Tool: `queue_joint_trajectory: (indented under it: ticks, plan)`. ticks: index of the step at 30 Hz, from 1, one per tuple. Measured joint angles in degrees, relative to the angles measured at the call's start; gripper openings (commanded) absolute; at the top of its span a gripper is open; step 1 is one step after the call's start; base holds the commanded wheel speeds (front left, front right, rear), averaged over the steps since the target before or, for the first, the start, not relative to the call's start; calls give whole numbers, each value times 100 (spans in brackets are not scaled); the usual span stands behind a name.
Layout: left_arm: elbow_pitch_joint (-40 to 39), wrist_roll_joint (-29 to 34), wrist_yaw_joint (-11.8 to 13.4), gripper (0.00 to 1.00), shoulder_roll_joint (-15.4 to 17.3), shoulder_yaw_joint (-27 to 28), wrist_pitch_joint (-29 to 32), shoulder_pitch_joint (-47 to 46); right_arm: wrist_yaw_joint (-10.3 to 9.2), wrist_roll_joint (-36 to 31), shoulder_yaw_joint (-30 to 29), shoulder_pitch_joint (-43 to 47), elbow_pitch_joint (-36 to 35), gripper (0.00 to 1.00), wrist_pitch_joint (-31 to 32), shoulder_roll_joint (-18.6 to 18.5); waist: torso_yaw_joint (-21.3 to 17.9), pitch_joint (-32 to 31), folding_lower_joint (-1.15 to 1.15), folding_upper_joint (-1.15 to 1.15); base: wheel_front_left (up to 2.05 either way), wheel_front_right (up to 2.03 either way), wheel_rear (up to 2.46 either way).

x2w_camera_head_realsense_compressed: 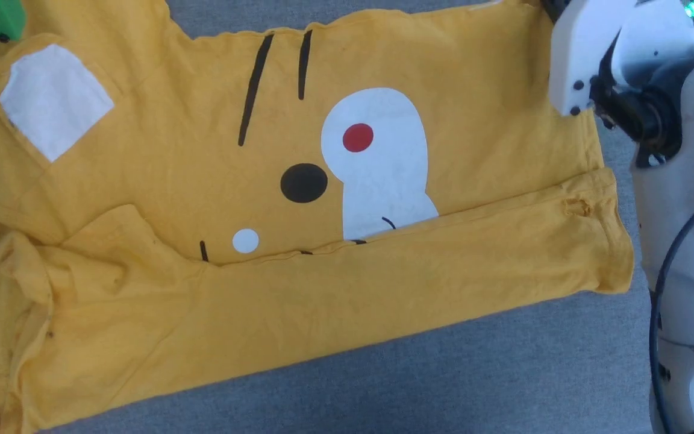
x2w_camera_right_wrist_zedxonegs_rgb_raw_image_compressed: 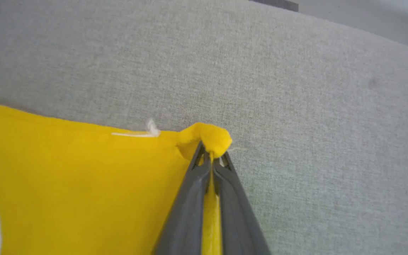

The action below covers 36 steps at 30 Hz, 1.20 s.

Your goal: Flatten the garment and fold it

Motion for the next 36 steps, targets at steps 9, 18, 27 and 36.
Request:
queue_joint_trajectory:
  ticks: [9, 18, 27, 36]
  plan:
    - [-502, -374, -144, 0, -220, 256, -1762, 1806, 0, 286, 378, 1369, -478, 0, -2506, -678, 296, -734, 0, 0, 0, 0, 0]
    - [-1651, -1226, 138, 0, -303, 590, -1915, 4211, 0, 502, 231, 2563, -260, 0, -3296, -1189, 666, -1686, -1, 0, 0, 0, 0]
    - [-1963, -1675, 264, 0, -313, 657, -1758, 5300, 0, 594, 115, 3029, -105, 0, -3086, -1357, 1047, -2196, -1, 0, 0, 0, 0]
    - [-1771, -1837, 253, 0, -468, 335, -1568, 5712, 0, 608, 158, 3349, 254, 0, -2332, -1427, 1255, -2270, -1, 0, 0, 0, 0]
